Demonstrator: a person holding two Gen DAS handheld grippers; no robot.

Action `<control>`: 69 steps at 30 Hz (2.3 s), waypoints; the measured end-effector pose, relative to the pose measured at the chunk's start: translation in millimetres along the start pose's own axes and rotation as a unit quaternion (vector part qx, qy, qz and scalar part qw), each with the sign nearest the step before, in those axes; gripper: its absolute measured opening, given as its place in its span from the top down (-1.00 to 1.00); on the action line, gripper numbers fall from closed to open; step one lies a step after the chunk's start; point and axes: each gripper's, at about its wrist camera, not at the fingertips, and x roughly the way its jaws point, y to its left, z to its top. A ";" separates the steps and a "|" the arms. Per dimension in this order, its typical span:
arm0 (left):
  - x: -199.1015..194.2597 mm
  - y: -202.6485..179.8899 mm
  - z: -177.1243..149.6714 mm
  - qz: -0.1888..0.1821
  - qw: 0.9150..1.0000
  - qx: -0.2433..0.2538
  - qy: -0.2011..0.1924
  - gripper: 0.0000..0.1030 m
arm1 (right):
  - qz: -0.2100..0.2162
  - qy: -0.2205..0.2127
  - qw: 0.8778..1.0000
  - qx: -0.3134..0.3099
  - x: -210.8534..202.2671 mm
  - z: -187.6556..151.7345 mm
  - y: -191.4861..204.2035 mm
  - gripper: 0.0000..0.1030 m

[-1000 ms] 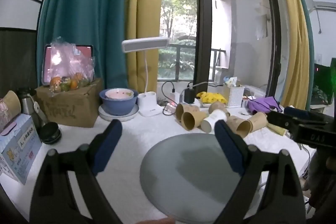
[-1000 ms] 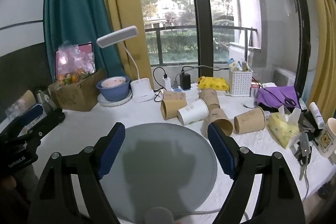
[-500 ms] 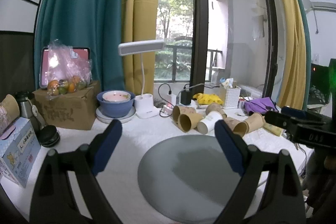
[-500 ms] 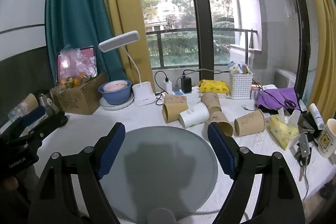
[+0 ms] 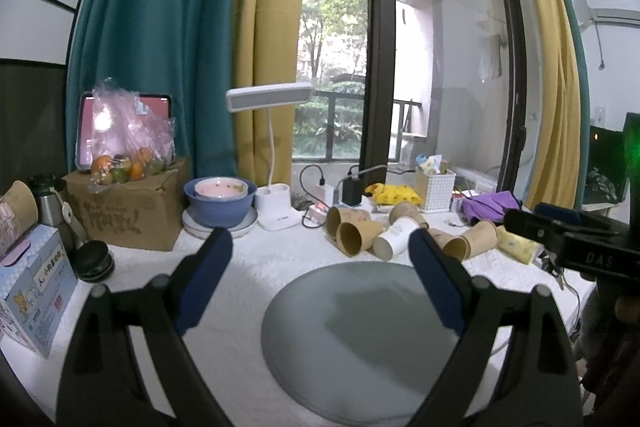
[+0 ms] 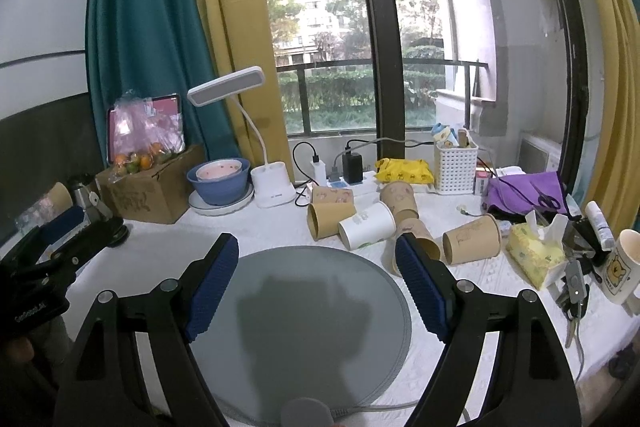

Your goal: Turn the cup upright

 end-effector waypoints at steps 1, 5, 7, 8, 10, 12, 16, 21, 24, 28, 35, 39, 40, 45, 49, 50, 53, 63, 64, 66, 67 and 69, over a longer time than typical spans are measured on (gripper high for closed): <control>0.1 0.2 0.2 0.000 1.000 0.000 0.000 -0.76 | 0.000 0.000 1.000 0.000 -0.4 -0.4 -0.2 -0.62; 0.0 0.6 0.5 0.000 1.000 0.000 0.001 -0.76 | 0.000 0.000 1.000 0.001 -0.5 -0.3 0.2 -0.62; 0.1 0.7 0.1 -0.001 1.000 0.000 0.001 -0.76 | 0.000 0.000 1.000 0.001 -0.5 -0.1 1.3 -0.62; 0.0 0.7 0.0 -0.001 1.000 0.000 0.000 -0.76 | 0.000 0.000 1.000 0.000 -0.6 -0.4 1.1 -0.62; -0.3 0.2 0.0 -0.001 1.000 0.000 0.001 -0.76 | 0.000 0.000 1.000 0.000 -0.2 -0.2 1.6 -0.62; -0.3 0.4 0.3 0.000 1.000 0.000 0.000 -0.76 | -0.001 0.000 1.000 0.000 -0.7 -1.3 1.1 -0.62; -0.4 0.3 0.8 0.000 1.000 0.000 0.000 -0.76 | -0.001 -0.001 1.000 0.000 -2.5 0.2 1.7 -0.62; -0.3 1.3 0.8 -0.001 1.000 -0.001 0.000 -0.76 | 0.000 -0.001 1.000 0.000 -1.8 -0.6 1.2 -0.62; -0.3 1.4 0.4 -0.001 1.000 -0.001 0.000 -0.76 | 0.000 -0.004 1.000 -0.002 -4.0 2.8 2.8 -0.62; -1.4 2.6 1.4 0.001 1.000 -0.003 -0.001 -0.76 | 0.000 -0.004 1.000 -0.002 -3.7 4.8 4.5 -0.62; -3.1 3.6 3.2 0.002 1.000 -0.004 -0.003 -0.76 | 0.001 -0.006 1.000 -0.003 -4.5 3.7 4.1 -0.62; -3.4 3.2 3.1 0.001 1.000 -0.004 -0.003 -0.76 | 0.000 -0.006 1.000 -0.003 -4.5 6.1 4.9 -0.62; -3.2 3.4 2.8 0.002 1.000 -0.004 -0.004 -0.76 | 0.000 -0.006 1.000 -0.003 -4.7 6.0 5.1 -0.62; -3.3 3.3 2.3 0.002 1.000 -0.005 -0.004 -0.76 | 0.001 -0.006 1.000 -0.004 -4.9 5.3 4.9 -0.62; -3.4 2.6 2.6 0.002 1.000 -0.005 -0.002 -0.76 | 0.002 -0.006 1.000 -0.003 -4.7 5.0 5.2 -0.62; -3.3 1.9 2.5 0.002 1.000 -0.005 -0.002 -0.76 | 0.002 -0.004 1.000 -0.003 -4.2 5.3 5.3 -0.62; 0.3 -1.2 0.4 0.001 1.000 -0.003 0.004 -0.76 | 0.004 -0.001 1.000 -0.001 -2.0 4.4 3.6 -0.62; 53.9 -20.9 -5.2 -0.023 0.997 0.024 0.063 -0.76 | 0.001 0.037 0.999 0.028 37.4 -9.6 -29.6 -0.62; 61.2 -23.9 -5.3 -0.027 0.997 0.026 0.070 -0.76 | -0.003 0.042 0.999 0.035 44.1 -9.2 -37.9 -0.62; 83.2 -32.6 -3.5 -0.039 0.994 0.026 0.095 -0.76 | -0.009 0.047 0.998 0.045 54.4 -9.8 -52.6 -0.62; 91.3 -35.9 -2.9 -0.042 0.993 0.025 0.103 -0.76 | -0.012 0.050 0.997 0.049 60.4 -8.7 -61.1 -0.62; 111.6 -45.8 -1.0 -0.052 0.991 0.027 0.120 -0.76 | -0.019 0.054 0.997 0.055 70.4 -7.4 -75.3 -0.62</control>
